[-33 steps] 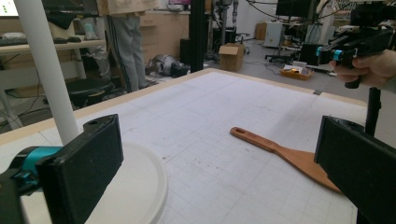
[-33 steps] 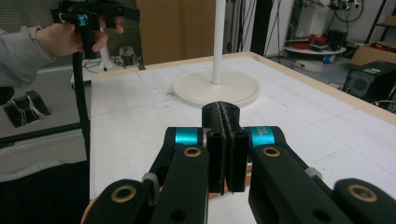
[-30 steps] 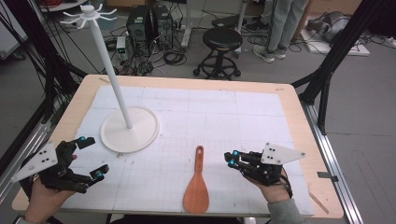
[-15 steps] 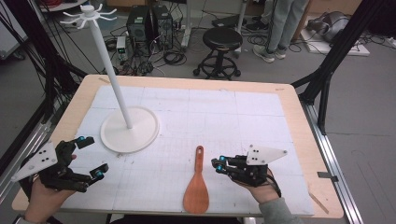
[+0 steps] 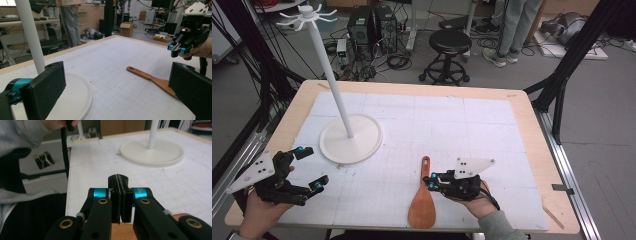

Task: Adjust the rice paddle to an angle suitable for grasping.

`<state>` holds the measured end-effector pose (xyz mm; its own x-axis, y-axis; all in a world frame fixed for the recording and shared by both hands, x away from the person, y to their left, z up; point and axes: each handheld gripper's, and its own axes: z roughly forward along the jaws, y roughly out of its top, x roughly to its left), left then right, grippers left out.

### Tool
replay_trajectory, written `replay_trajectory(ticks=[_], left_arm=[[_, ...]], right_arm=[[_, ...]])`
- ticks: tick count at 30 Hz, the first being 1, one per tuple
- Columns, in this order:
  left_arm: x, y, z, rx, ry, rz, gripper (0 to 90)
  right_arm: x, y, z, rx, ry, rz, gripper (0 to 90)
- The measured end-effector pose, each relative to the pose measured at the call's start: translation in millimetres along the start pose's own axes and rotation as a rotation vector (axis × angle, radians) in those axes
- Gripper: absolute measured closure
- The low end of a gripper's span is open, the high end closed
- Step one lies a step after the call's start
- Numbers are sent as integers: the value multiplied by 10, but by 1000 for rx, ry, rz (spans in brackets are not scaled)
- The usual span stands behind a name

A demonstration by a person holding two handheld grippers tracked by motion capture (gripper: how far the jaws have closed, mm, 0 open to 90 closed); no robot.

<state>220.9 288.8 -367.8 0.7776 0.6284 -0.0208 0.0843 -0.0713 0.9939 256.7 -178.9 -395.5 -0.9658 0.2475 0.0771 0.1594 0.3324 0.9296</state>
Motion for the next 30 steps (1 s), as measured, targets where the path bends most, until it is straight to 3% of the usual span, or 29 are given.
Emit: replay_trajectory(ticks=[6, 9, 16, 24, 30], left_arm=[[1, -16, 4, 9, 3, -3, 18], [5, -25, 6, 12, 5, -5, 18], [5, -33, 10, 17, 5, -5, 18], [37, -30, -28, 12, 25, -12, 18], [34, -39, -17, 20, 24, -9, 18]], right_arm=[[-32, -18, 142, 39, 12, 34, 887], [19, -35, 244, 74, 27, 11, 887], [44, -101, 390, 95, 50, 27, 887], [67, -189, 610, 187, 107, 32, 888], [76, -224, 678, 243, 110, 30, 888]])
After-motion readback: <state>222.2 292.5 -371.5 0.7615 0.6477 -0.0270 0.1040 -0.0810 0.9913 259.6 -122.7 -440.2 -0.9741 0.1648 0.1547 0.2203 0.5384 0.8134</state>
